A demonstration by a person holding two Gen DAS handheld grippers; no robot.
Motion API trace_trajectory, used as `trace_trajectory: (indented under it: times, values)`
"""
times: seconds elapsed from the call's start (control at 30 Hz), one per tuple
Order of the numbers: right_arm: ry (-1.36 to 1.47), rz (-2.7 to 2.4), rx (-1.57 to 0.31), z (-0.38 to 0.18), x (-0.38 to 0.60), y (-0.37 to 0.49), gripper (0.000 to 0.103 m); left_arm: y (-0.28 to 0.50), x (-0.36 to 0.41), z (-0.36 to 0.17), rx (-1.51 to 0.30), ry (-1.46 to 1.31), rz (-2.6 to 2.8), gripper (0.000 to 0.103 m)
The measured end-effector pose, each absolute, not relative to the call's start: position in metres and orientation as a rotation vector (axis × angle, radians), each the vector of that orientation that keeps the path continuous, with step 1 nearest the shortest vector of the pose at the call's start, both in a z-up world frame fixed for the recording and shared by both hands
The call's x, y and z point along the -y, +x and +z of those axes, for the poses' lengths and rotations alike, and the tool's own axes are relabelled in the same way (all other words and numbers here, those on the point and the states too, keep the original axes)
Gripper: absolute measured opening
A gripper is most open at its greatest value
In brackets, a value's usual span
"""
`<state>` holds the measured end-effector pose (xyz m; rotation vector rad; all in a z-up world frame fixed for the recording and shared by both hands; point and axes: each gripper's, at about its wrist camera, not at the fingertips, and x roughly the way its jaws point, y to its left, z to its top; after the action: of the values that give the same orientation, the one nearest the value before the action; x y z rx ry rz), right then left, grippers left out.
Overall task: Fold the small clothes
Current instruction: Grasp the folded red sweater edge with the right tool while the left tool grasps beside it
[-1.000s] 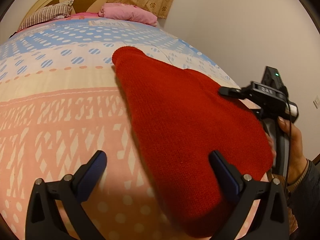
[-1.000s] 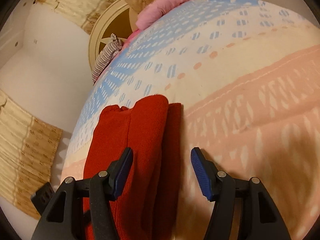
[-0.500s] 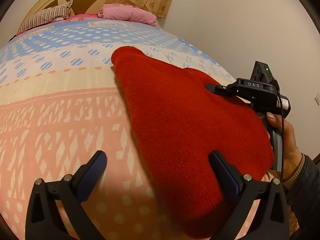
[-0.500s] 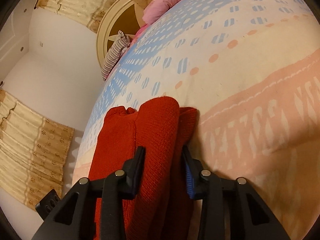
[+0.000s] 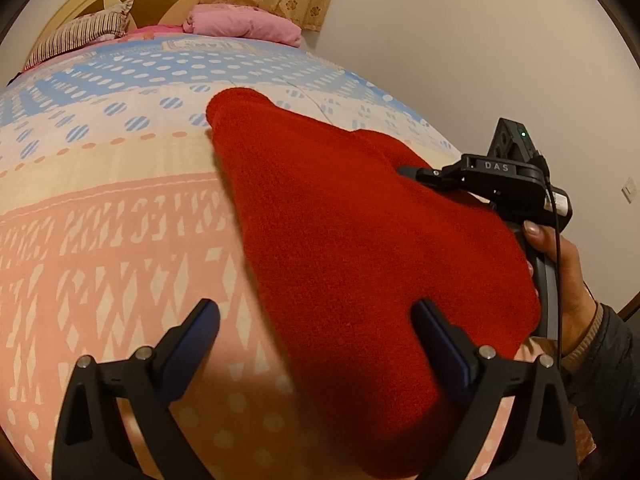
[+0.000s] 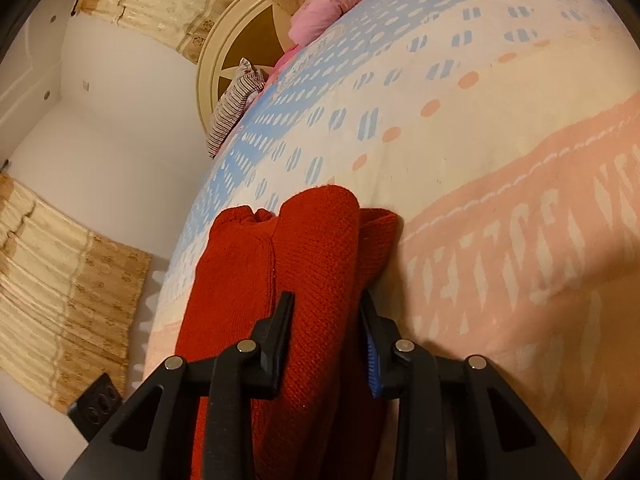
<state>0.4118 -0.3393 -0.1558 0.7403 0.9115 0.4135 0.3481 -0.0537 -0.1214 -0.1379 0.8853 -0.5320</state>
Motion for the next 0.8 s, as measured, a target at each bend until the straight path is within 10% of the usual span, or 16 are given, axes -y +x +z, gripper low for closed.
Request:
trace_trajectory:
  times: [0.8]
  values:
    - [0.659, 0.400, -0.859, -0.150, 0.330, 0.406, 0.029, 0.336, 0.070, -0.108, -0.887, -0.135, -0.523, 0.051]
